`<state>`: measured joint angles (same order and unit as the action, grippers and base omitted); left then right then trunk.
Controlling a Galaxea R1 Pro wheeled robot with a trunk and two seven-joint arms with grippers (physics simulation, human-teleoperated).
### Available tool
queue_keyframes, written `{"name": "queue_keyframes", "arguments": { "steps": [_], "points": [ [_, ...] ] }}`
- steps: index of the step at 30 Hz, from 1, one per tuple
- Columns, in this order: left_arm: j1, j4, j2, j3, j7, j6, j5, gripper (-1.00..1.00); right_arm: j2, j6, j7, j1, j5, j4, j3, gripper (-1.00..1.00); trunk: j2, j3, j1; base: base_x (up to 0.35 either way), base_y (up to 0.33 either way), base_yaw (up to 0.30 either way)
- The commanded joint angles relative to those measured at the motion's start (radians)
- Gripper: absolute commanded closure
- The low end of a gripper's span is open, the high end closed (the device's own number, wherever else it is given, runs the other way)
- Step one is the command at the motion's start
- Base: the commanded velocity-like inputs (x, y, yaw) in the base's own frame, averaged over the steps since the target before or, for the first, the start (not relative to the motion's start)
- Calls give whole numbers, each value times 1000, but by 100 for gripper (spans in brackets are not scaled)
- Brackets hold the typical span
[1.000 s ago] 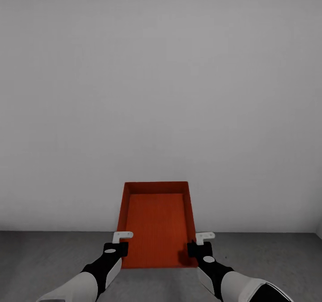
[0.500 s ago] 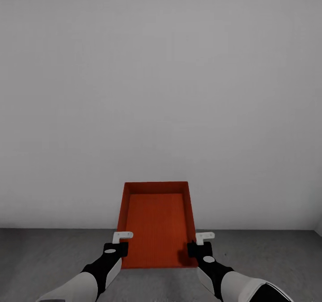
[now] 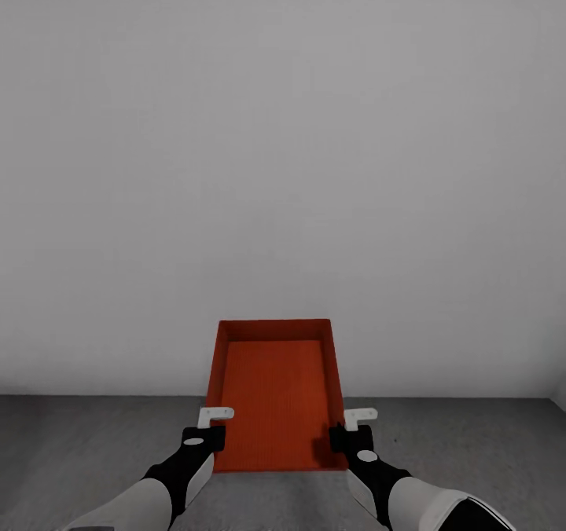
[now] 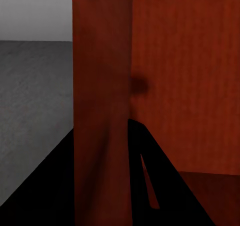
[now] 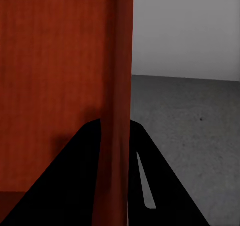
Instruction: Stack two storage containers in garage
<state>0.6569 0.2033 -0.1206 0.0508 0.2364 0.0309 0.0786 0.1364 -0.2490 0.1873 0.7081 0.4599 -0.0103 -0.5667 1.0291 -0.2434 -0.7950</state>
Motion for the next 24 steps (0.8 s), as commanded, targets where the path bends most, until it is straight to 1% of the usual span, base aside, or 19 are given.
{"name": "queue_keyframes", "arguments": {
  "steps": [1, 24],
  "points": [
    [1, 61, -10, 61, 5, 4, -60, 100, 0, -9, 9, 1, 31, 4, 7, 100, 1, -3, 0, 0, 0, 0],
    [1, 59, -14, 61, 4, 13, -60, 100, 0, -9, 9, 1, 31, 4, 7, 100, 1, -40, 0, 0, 0, 0]
  ]
}}
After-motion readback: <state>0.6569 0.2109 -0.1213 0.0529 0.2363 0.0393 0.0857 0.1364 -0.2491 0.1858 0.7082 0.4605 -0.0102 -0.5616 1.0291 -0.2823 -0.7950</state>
